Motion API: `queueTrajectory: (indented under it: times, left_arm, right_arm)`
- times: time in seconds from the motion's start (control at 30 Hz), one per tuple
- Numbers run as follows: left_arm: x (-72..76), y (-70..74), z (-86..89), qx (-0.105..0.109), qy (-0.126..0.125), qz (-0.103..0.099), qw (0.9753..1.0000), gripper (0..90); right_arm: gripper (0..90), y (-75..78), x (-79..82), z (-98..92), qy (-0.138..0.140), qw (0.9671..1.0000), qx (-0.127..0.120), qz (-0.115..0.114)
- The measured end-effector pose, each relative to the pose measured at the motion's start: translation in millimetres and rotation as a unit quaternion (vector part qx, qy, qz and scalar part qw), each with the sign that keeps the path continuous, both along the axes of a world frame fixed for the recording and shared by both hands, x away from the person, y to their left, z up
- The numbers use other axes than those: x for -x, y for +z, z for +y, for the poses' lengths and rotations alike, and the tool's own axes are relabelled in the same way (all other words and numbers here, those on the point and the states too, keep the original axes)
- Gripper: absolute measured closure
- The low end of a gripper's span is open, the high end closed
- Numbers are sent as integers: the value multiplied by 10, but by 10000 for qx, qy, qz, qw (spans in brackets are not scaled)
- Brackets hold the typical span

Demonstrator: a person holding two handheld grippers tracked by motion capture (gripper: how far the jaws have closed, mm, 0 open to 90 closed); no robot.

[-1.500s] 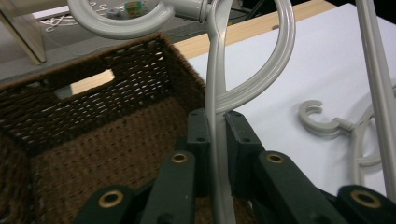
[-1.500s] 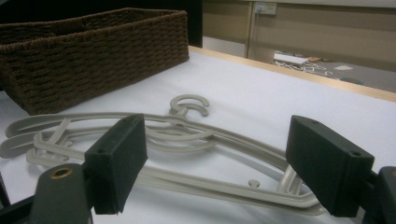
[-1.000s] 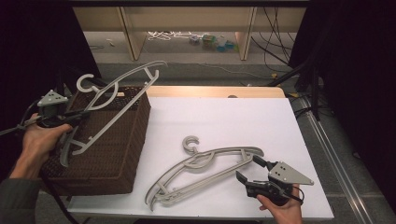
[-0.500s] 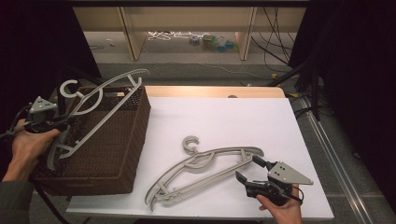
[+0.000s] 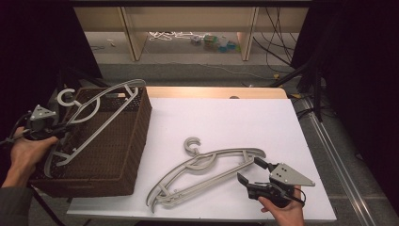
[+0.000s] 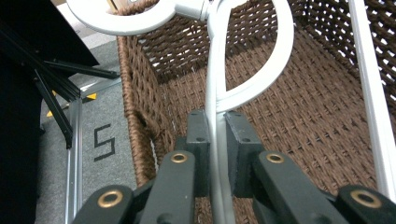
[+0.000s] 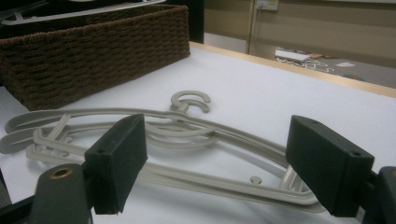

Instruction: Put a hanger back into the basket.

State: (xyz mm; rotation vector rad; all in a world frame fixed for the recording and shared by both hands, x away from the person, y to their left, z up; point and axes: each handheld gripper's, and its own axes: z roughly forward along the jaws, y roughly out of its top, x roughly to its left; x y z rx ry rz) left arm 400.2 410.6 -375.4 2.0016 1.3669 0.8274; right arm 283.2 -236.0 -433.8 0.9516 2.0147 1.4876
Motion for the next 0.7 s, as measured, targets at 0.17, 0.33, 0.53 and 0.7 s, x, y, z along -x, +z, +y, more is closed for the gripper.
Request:
queueTrajectory:
  times: [0.17,0.33,0.53,0.7]
  left_arm:
    - [30,-56,50,-33,34,79,10000,812]
    - [57,-66,99,-104,13,124,9999,812]
    - [14,-92,41,-461,-20,271,9986,811]
    - [-42,-190,-43,-507,-146,483,9974,812]
  right_arm:
    - [215,-4,-2,2,0,10000,2,-2]
    - [215,-9,-4,3,8,10000,28,12]
    - [215,-9,-6,7,8,10000,26,18]
    - [215,-8,-9,3,5,10000,17,17]
